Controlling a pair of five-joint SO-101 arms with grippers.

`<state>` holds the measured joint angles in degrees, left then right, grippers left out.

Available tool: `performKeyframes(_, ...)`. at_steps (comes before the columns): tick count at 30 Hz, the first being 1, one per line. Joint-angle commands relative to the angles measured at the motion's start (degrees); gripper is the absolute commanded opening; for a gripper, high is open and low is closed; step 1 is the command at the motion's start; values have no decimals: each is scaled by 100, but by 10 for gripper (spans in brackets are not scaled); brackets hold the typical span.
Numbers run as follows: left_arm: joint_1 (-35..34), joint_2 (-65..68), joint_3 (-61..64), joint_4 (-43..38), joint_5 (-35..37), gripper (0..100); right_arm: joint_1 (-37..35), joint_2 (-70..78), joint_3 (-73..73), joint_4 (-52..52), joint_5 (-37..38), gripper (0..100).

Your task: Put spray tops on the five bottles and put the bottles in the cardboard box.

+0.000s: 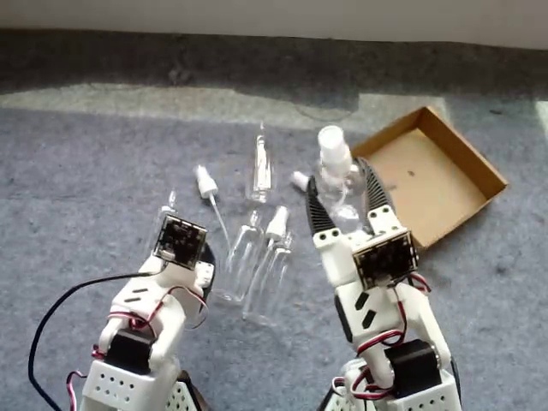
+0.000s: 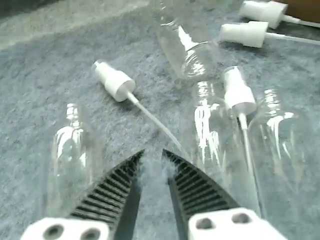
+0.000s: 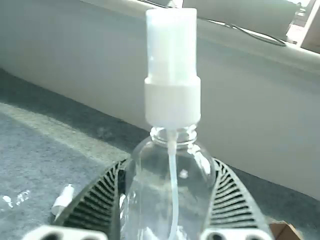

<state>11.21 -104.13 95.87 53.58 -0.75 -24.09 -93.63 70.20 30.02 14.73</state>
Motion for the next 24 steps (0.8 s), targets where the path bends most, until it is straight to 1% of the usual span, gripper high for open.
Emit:
performKeyframes(1,673,-66,75,-642,-35,5,-418,-48,-321,13,-62,91)
performKeyframes(5,1068,-66,84,-1345,-35,5,-681,-57,-321,22,-62,91)
performKeyframes(8,1596,-66,119,-1670,-18,5,-848,-57,-321,22,-62,91)
performKeyframes(13,2536,-66,101,-1705,-9,5,-980,-84,-321,22,-62,91)
performKeyframes(18,3090,-66,75,-1749,-9,5,-1051,-92,-101,13,-70,91)
performKeyframes(20,3187,-66,101,-1978,-9,5,-1112,-92,4,13,-299,91)
performKeyframes(22,3178,-66,119,-2321,-9,5,-1112,-92,48,13,-809,91)
performKeyframes(24,3187,-66,119,-2488,-9,5,-1103,-92,31,13,-1125,91)
